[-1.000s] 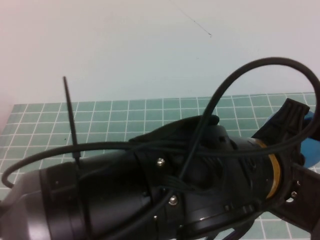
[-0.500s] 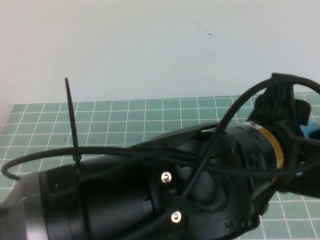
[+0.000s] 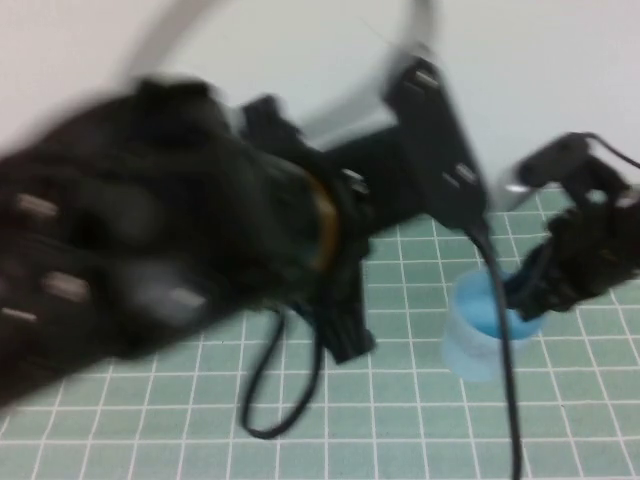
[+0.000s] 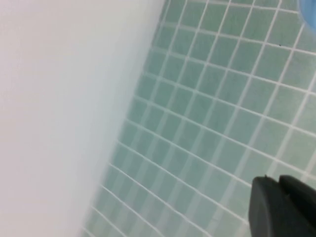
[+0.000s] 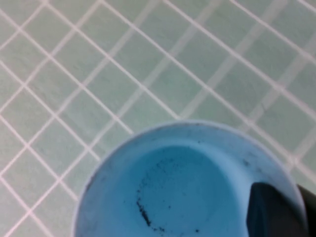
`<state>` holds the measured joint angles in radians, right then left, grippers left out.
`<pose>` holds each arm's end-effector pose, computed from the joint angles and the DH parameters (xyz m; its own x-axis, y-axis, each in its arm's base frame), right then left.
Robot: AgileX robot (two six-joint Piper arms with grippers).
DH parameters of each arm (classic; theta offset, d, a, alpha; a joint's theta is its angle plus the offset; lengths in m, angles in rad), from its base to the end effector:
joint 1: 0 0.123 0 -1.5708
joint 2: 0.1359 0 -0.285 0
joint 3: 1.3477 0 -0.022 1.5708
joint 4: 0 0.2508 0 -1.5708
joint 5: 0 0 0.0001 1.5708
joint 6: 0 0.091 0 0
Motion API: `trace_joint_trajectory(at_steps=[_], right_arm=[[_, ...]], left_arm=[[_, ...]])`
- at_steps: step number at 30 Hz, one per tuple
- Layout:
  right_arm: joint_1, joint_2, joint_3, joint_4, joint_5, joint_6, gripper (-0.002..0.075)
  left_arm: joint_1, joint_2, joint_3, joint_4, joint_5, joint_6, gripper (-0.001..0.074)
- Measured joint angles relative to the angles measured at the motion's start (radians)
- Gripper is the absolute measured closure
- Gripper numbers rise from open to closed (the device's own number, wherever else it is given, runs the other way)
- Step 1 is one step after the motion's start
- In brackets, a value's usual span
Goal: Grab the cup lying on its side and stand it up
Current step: Stand the fallen cup upright
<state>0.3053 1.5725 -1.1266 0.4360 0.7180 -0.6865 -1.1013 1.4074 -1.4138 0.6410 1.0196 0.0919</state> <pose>0.3040 0.1223 0.2629 -0.6221 -0.5405 -0.5664 -0.6792 0.7324 0.0471 0.1739 -0.2403 0.3958 -0.0231 0.8973 -0.4408 0.6945 0.3315 0.6385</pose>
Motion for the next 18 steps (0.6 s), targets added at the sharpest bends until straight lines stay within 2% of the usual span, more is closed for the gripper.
trace_joint_trajectory(at_steps=[6, 10, 11, 12, 15, 18], right_arm=[[0.064, 0.179, -0.164, -0.276, 0.065, 0.169, 0.0725], [0.065, 0.244, -0.203, -0.286, 0.031, 0.180, 0.0725], [0.065, 0.272, -0.204, -0.290, 0.029, 0.176, 0.0696], [0.065, 0.254, -0.203, -0.282, 0.006, 0.180, 0.0724], [0.065, 0.269, -0.203, -0.282, -0.020, 0.180, 0.0722], [0.065, 0.288, -0.201, -0.277, -0.027, 0.202, 0.0661]], left_arm=[[0.105, -0.153, 0.102, -0.192, -0.002, -0.086, 0.0735], [0.119, -0.250, 0.232, -0.266, -0.048, -0.145, 0.0735], [0.119, -0.269, 0.257, -0.279, -0.067, -0.152, 0.0735], [0.120, -0.312, 0.306, -0.295, -0.117, -0.180, 0.0734], [0.119, -0.345, 0.353, -0.318, -0.144, -0.215, 0.0735], [0.119, -0.379, 0.411, -0.344, -0.211, -0.251, 0.0735]])
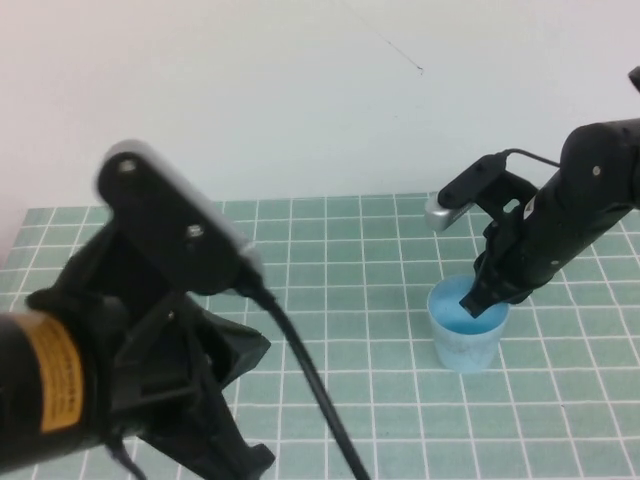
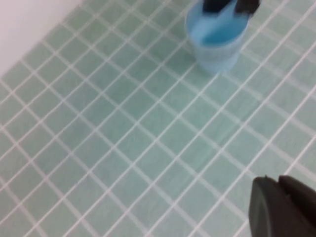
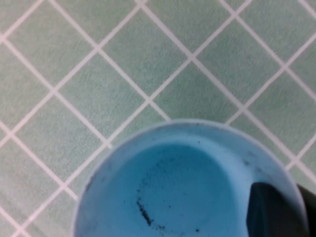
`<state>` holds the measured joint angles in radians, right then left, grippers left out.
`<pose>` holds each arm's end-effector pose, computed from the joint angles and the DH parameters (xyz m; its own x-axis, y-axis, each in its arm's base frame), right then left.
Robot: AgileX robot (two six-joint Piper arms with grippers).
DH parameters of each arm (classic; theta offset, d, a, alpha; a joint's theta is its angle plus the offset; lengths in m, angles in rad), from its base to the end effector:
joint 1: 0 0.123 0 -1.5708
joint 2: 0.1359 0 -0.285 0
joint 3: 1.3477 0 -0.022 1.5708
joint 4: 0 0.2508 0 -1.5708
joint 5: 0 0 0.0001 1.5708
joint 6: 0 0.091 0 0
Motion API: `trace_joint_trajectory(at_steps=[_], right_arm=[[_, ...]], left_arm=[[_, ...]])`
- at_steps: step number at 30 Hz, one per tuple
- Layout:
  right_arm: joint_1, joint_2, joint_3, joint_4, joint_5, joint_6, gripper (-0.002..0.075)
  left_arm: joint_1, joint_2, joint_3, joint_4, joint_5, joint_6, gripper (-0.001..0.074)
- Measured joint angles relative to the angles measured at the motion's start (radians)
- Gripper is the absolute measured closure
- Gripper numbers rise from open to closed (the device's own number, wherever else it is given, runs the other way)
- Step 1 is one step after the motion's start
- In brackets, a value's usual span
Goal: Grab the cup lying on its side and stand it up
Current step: Stand the fallen cup upright
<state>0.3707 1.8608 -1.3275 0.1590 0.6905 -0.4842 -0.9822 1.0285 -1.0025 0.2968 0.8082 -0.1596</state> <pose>0.3620 0.1506 0.2122 -0.6472 -0.6288 -0.4310 -0.6726 0.7371 -0.0653 0.1286 -0.1580 0.3631 -0.3324 0.5834 -0.7410 0.7420 0.6467 0.1764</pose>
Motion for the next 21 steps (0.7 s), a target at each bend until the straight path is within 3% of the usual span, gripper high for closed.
trace_joint_trajectory(at_steps=[5, 8, 16, 21], right_arm=[[0.000, 0.014, 0.000, 0.022, -0.003, 0.081, 0.0492], [0.000, 0.006, 0.000, 0.016, -0.003, 0.106, 0.0452], [0.000, -0.124, -0.039, -0.052, 0.162, 0.155, 0.0454], [0.000, -0.299, -0.037, -0.130, 0.285, 0.183, 0.0551]], left_arm=[[0.000, -0.014, 0.063, -0.045, -0.133, -0.027, 0.0735], [0.000, -0.012, 0.096, -0.060, -0.193, -0.028, 0.0735], [0.000, -0.010, 0.136, -0.067, -0.281, -0.030, 0.0735], [0.000, -0.010, 0.136, -0.113, -0.519, -0.043, 0.0735]])
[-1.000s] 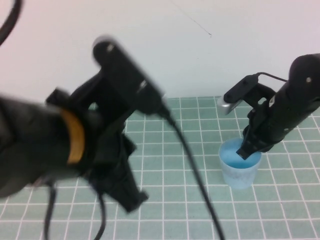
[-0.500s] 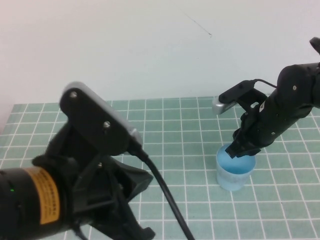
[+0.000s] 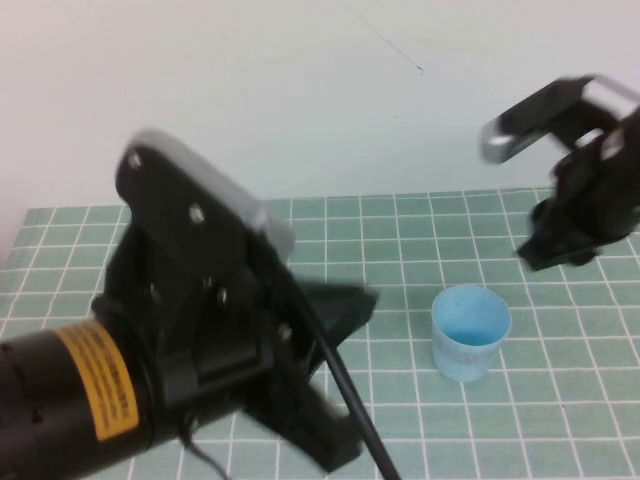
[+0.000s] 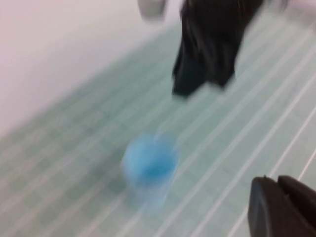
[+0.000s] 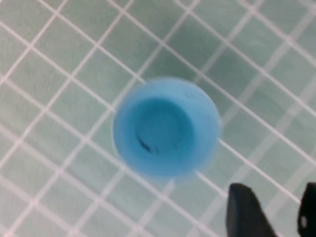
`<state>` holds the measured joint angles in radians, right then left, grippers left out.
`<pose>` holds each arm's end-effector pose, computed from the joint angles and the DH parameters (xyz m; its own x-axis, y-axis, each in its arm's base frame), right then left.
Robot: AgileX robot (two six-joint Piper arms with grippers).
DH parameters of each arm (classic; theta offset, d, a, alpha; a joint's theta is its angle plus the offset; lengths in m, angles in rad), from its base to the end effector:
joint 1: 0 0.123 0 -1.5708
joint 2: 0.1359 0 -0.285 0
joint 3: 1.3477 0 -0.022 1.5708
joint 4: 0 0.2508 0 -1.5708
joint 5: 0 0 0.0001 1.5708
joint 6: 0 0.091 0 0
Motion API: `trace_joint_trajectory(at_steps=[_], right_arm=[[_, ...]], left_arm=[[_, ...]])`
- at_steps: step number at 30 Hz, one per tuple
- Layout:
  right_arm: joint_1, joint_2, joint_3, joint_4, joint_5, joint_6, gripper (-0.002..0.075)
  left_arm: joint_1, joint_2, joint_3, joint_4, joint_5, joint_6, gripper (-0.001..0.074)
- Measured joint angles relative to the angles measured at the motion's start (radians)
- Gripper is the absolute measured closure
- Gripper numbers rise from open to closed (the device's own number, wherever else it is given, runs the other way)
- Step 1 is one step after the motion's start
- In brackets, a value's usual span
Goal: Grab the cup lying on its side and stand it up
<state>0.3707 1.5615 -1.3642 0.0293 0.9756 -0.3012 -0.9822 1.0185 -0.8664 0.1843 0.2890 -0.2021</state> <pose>0.3068 0.1216 0.3195 -0.6865 -0.5682 -0.4537 -0.5893 0.8003 -0.1105 0.1271 -0.1818 0.3581 -0.2102 0.2695 -0.9398 0.7983 0.6023 -0.0059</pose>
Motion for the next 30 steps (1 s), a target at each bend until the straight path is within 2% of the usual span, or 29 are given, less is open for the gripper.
trace_joint_trajectory(at_steps=[5, 13, 23, 30], right_arm=[[0.000, -0.185, 0.012, -0.021, 0.091, 0.006, 0.0726], [0.000, -0.549, 0.242, -0.029, -0.001, 0.089, 0.0726], [0.000, -1.030, 0.740, -0.048, -0.303, 0.172, 0.0727], [0.000, -1.203, 0.913, -0.048, -0.274, 0.177, 0.0727]], left_arm=[[0.000, 0.000, 0.000, -0.052, -0.216, -0.001, 0.0735], [0.000, 0.000, 0.000, -0.052, -0.240, -0.001, 0.0735], [0.000, 0.000, 0.000, -0.052, -0.189, -0.001, 0.0735], [0.000, 0.000, 0.000, -0.052, -0.183, -0.001, 0.0736]])
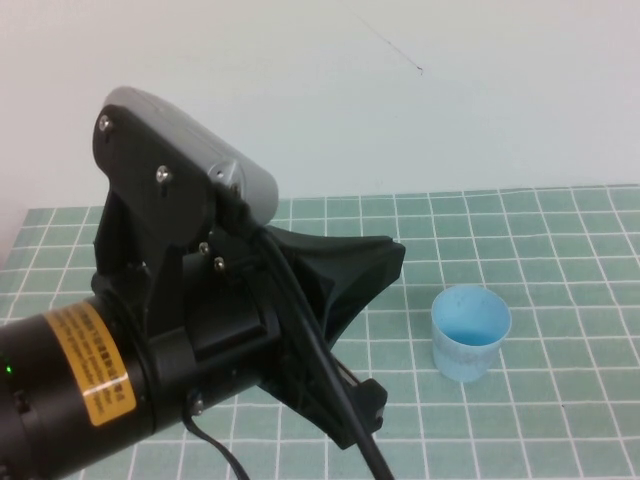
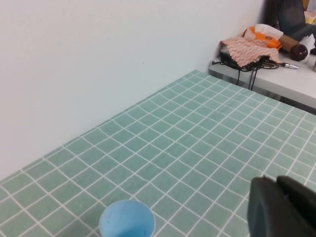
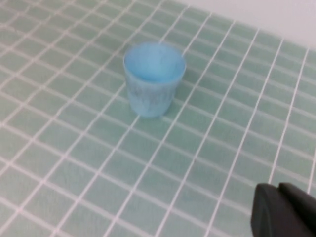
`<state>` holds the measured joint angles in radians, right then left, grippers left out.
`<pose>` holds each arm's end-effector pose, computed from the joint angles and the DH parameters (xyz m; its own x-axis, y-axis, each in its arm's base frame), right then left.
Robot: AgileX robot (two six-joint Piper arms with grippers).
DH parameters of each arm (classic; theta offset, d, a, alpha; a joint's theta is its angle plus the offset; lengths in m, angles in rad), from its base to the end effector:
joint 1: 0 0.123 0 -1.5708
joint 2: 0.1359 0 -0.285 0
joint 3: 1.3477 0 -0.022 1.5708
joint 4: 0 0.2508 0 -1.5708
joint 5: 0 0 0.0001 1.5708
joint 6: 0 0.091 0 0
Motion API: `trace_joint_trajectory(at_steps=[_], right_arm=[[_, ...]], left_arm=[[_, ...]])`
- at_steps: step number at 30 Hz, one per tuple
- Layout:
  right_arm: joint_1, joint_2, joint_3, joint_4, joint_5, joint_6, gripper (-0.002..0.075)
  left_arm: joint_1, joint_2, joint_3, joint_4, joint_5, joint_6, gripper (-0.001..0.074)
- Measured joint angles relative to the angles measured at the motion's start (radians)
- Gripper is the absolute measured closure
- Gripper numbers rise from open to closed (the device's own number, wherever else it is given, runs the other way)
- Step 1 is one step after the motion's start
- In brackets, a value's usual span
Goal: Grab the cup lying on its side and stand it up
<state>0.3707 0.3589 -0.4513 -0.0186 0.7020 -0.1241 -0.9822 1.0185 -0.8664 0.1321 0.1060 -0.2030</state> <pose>0.0664 0.0246 0.2793 -0.4120 -0.3080 -0.8576 -0.4133 0.9019 -0.1254 0.1266 -0.1873 0.3738 -0.1527 0.0998 -0.9832 0.8152 0.5752 -0.0682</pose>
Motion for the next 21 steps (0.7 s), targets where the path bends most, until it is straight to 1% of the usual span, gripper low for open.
trace_joint_trajectory(at_steps=[2, 21], right_arm=[[0.000, -0.015, 0.024, 0.004, -0.005, 0.000, 0.0727], [0.000, -0.016, 0.025, 0.019, -0.008, 0.000, 0.0729]], left_arm=[[0.000, 0.000, 0.000, 0.000, 0.000, 0.000, 0.0736], [0.000, -0.010, 0.016, 0.000, 0.000, 0.000, 0.0736]])
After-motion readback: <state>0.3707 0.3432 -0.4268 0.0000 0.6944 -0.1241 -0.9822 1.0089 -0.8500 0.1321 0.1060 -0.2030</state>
